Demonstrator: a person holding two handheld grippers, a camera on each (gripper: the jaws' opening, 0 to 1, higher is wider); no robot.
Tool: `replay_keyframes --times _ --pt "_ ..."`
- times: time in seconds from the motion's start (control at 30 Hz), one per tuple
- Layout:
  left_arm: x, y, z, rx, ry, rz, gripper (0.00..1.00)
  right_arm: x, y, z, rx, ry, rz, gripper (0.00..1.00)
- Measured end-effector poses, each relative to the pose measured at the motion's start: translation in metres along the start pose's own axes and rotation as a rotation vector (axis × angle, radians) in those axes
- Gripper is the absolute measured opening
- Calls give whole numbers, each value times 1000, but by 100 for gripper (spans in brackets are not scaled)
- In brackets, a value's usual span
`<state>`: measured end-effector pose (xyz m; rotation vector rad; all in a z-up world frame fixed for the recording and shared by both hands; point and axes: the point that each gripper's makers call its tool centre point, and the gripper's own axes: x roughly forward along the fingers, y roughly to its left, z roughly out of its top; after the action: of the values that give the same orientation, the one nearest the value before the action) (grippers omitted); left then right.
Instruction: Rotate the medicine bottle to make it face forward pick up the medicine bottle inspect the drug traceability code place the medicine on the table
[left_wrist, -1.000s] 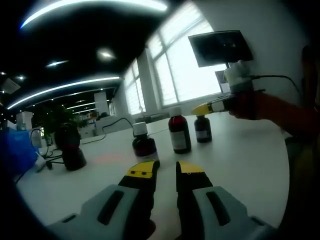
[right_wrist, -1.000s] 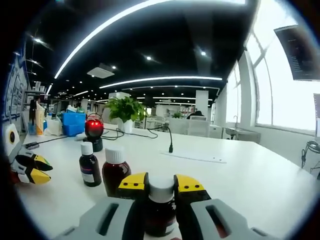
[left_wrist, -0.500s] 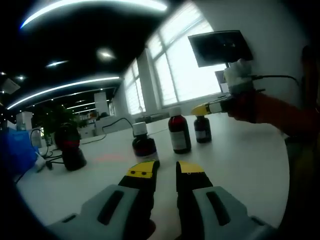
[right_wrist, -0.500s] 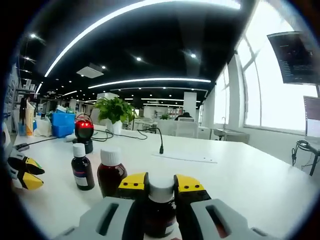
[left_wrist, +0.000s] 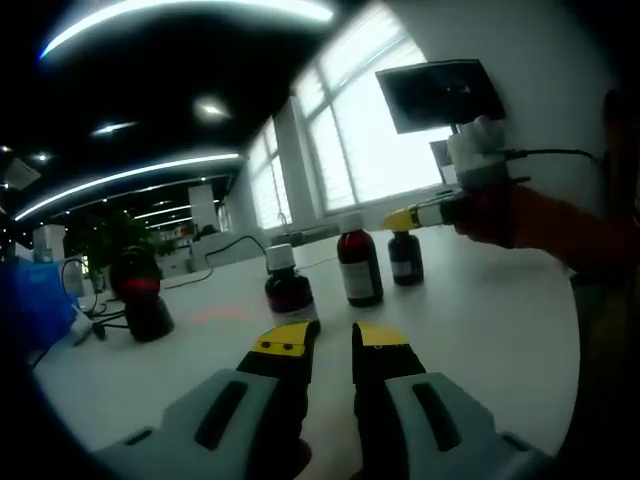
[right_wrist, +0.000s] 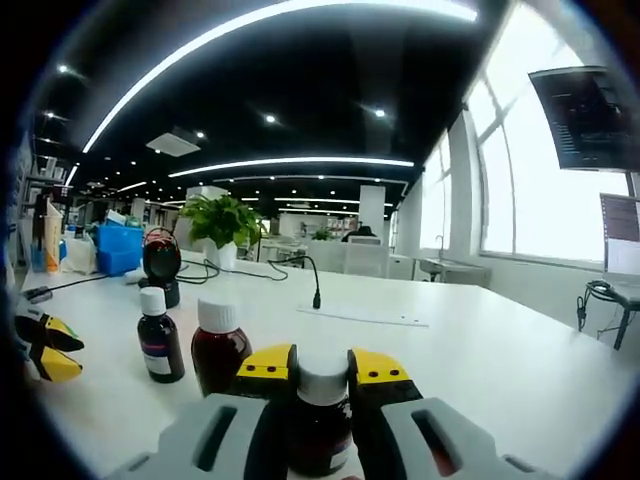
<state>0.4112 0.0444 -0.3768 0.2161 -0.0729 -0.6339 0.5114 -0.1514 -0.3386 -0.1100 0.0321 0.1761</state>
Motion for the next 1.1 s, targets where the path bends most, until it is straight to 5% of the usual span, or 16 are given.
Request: replay_keyframes --times 0.37,0.57,1.1 --pt "0 0 1 -6 -2 0 9 -4 -4 11 -35 -46 72 18" --pt "0 1 0 -5 -1 1 9 -8 0 11 -3 -59 179 18" --pt "0 1 -1 4 5 2 10 -1 5 5 -17 -21 328 18"
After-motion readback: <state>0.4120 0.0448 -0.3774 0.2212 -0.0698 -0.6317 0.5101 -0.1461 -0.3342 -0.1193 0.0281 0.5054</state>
